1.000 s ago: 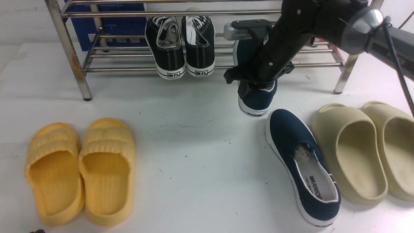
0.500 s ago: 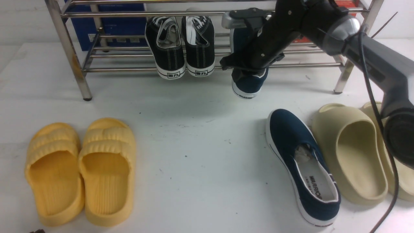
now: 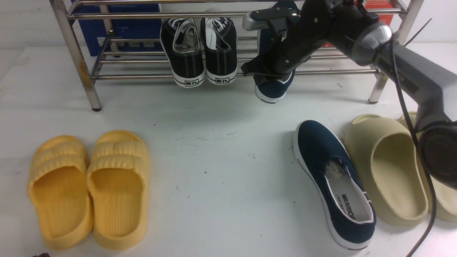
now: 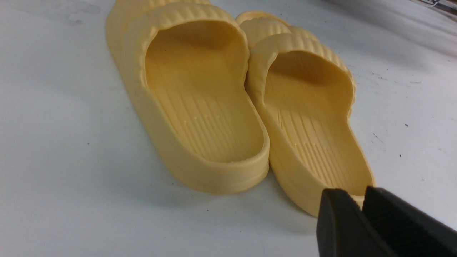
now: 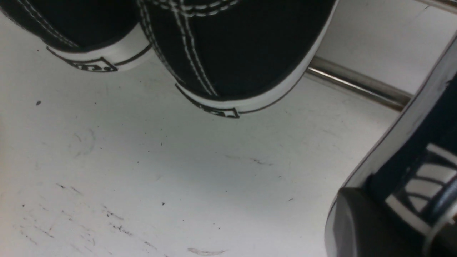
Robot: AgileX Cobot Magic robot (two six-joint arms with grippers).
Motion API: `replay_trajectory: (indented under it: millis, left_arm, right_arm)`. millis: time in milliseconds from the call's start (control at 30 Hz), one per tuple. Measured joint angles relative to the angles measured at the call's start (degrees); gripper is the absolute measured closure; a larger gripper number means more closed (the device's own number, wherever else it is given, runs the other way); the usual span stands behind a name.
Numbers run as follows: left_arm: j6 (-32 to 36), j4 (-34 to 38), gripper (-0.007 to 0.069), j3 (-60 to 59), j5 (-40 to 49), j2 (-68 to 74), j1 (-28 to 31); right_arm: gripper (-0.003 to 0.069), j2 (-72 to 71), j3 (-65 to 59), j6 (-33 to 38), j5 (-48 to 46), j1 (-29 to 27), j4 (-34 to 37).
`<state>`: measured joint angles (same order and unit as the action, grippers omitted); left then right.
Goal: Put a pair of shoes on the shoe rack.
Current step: Use the right arm to put a shoe into the shoe rack
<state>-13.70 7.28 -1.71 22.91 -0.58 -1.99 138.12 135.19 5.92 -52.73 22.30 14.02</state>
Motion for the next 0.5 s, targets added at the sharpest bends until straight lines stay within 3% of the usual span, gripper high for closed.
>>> replay_trajectory:
  millis: [500]
  left_arm:
    - [0.0,0.0,0.0496,0.0,0.0,0.0,0.0]
  right_arm:
    - [0.0612,-0.4,0.0,2.2,0.0,0.0,-0.4]
